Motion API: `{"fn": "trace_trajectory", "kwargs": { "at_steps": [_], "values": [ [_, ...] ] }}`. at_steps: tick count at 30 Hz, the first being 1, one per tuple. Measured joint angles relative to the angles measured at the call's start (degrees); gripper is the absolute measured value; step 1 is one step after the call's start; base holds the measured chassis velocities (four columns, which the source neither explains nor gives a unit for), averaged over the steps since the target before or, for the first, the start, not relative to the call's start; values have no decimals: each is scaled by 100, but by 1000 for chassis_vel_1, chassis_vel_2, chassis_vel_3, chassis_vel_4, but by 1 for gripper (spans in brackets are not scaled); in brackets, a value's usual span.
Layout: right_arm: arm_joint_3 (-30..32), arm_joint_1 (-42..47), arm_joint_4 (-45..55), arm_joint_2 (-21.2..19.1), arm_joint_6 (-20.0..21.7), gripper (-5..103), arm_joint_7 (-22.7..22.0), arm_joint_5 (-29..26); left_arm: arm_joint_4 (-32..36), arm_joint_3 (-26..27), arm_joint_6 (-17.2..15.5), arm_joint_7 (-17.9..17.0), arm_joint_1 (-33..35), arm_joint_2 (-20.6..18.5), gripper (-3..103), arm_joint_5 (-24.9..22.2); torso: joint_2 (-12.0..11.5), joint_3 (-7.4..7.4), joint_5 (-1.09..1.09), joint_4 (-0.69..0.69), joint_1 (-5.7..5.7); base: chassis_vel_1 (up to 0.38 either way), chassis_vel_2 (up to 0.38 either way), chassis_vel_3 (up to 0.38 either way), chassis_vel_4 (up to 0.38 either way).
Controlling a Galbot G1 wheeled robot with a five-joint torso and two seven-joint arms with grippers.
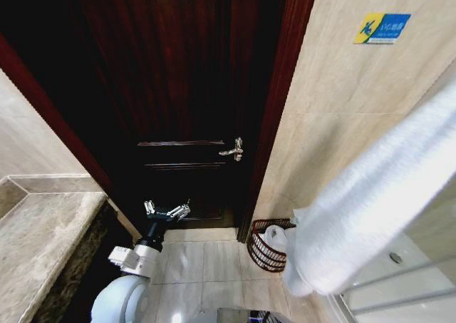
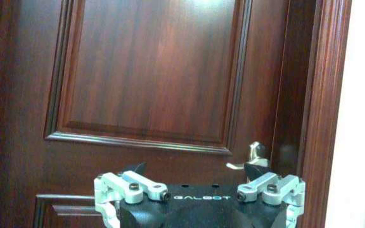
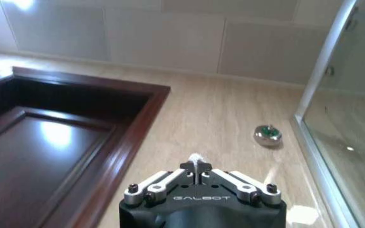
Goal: Discard the used towel into the hamper.
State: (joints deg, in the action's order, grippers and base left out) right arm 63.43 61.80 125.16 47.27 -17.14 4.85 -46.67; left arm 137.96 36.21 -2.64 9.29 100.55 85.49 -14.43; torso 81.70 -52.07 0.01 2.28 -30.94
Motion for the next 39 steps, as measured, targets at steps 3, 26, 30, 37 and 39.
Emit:
{"fn": "trace_trajectory", "kwargs": {
  "at_steps": [3, 26, 30, 37, 39],
  "values": [
    [-237, -243, -241, -79, -26, 1, 6, 117, 0, 0, 0, 0, 0, 0, 100, 0, 0, 0, 0, 0, 0, 0, 0, 0, 0],
    [-1029, -522, -1085, 342, -303, 1, 337, 712, 0, 0, 0, 0, 0, 0, 100, 0, 0, 1, -1, -1, 1, 0, 0, 0, 0],
    [-1144, -496, -1172, 461, -403, 1, 367, 814, 0, 0, 0, 0, 0, 0, 100, 0, 0, 1, -1, -1, 1, 0, 0, 0, 0],
    [-1592, -475, -1244, 729, -458, 1, 403, 914, 0, 0, 0, 0, 0, 0, 100, 0, 0, 1, -1, 0, 1, 0, 0, 0, 0],
    [-1668, -476, -1275, 776, -470, 1, 421, 945, 0, 0, 0, 0, 0, 0, 100, 0, 0, 1, -1, 0, 1, 0, 0, 0, 0]
  ]
}}
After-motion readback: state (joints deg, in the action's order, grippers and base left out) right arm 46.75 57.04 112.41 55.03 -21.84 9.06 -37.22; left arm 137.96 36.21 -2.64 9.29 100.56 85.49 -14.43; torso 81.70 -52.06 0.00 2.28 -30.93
